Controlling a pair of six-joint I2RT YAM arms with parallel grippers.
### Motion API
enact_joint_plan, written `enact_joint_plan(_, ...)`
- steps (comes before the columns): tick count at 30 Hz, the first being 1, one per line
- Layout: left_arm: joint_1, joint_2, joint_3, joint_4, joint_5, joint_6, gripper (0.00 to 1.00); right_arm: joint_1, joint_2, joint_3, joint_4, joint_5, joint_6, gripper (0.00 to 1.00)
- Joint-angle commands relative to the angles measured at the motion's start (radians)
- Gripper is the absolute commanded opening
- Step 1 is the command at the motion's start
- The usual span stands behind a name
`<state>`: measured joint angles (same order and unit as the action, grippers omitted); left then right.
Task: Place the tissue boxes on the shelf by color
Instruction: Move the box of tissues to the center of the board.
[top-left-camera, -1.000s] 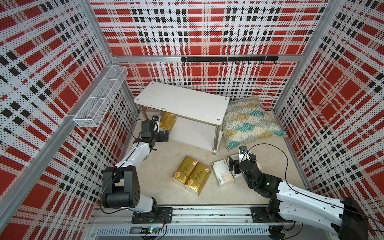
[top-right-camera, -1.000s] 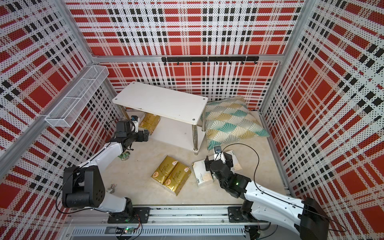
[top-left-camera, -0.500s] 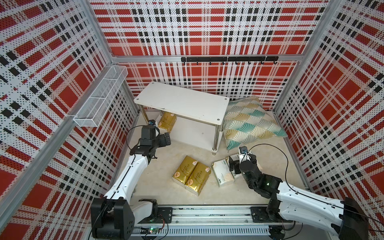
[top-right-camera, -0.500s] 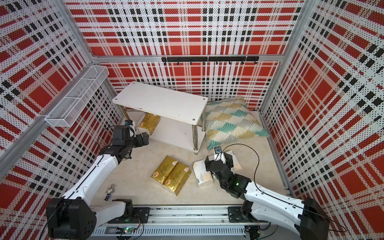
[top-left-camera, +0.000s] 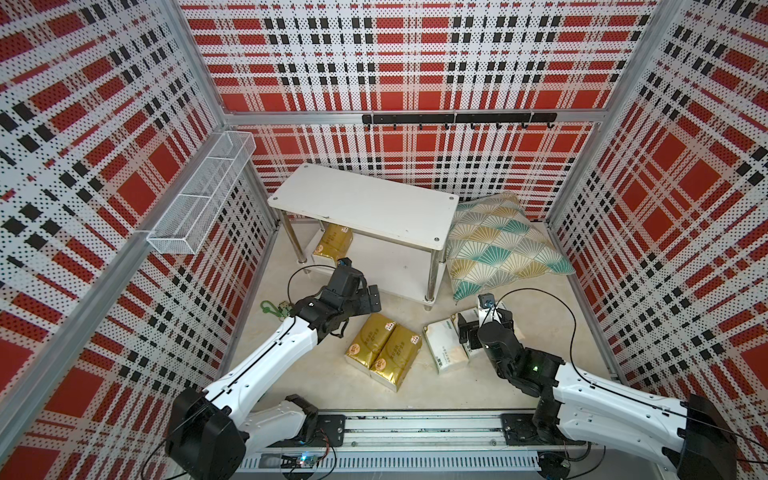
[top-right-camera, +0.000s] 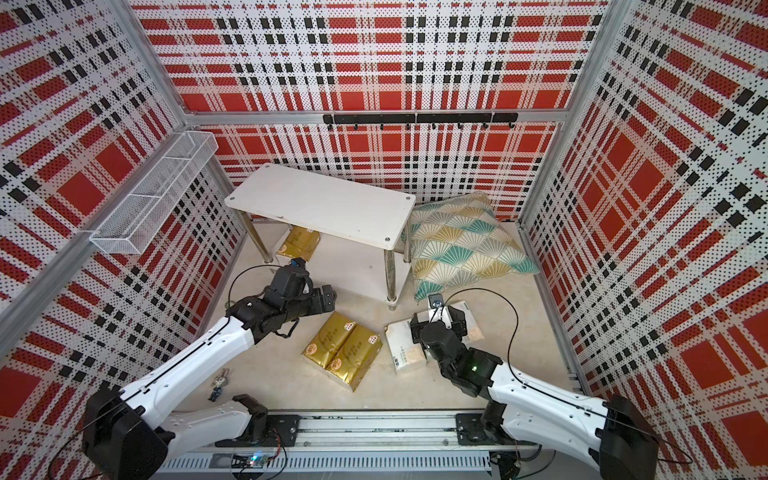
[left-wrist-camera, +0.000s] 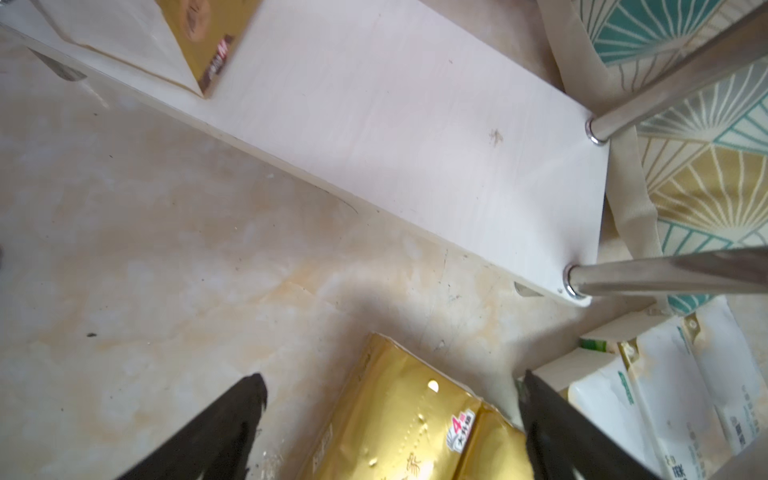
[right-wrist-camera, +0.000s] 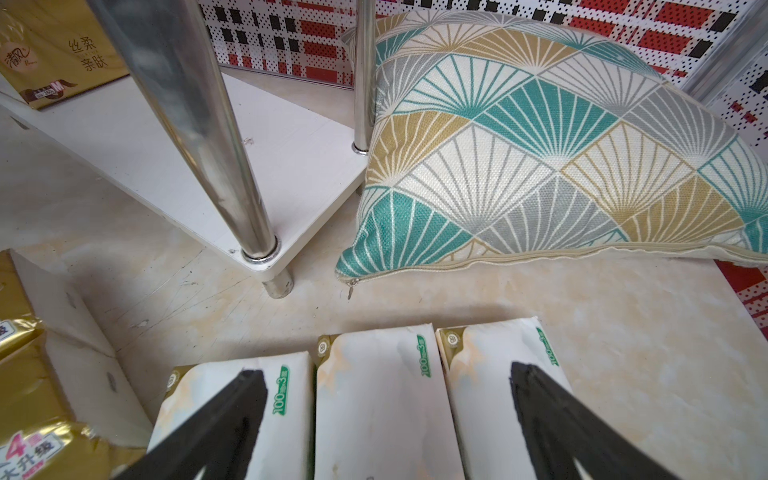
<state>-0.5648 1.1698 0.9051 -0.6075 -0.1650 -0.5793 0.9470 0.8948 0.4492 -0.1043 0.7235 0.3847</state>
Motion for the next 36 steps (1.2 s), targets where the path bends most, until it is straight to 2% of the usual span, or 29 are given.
enact_joint_plan(1, -0.101, 0.055, 0.035, -0.107, -0.104, -0.119, 0.99, 0.004, 0.015, 0.007, 0.005, 0.02, 0.011, 1.0)
enact_joint_plan(4, -0.188, 0.098, 0.039, -0.153, -0.15, -0.18, 0.99, 0.004, 0.033, 0.02, 0.004, 0.022, 0.01, 1.0)
enact_joint_plan(8, -0.218, 0.111, 0.055, -0.217, -0.158, -0.181, 0.99, 0.004, 0.028, 0.023, 0.002, 0.025, 0.008, 1.0)
enact_joint_plan(11, -0.221, 0.103, 0.04, -0.226, -0.086, -0.171, 0.99, 0.004, 0.013, 0.015, 0.001, 0.033, 0.009, 1.0)
enact_joint_plan(17, -0.237, 0.165, 0.034, -0.289, -0.052, -0.13, 0.99, 0.004, 0.03, 0.018, 0.01, 0.039, 0.009, 1.0)
enact_joint_plan(27, -0.241, 0.244, 0.056, -0.32, -0.097, -0.084, 0.99, 0.004, 0.041, 0.009, 0.017, 0.045, 0.007, 1.0)
enact_joint_plan(36, -0.189, 0.266, 0.016, -0.278, -0.08, -0.059, 0.99, 0.004, 0.039, 0.01, 0.02, 0.047, 0.002, 1.0)
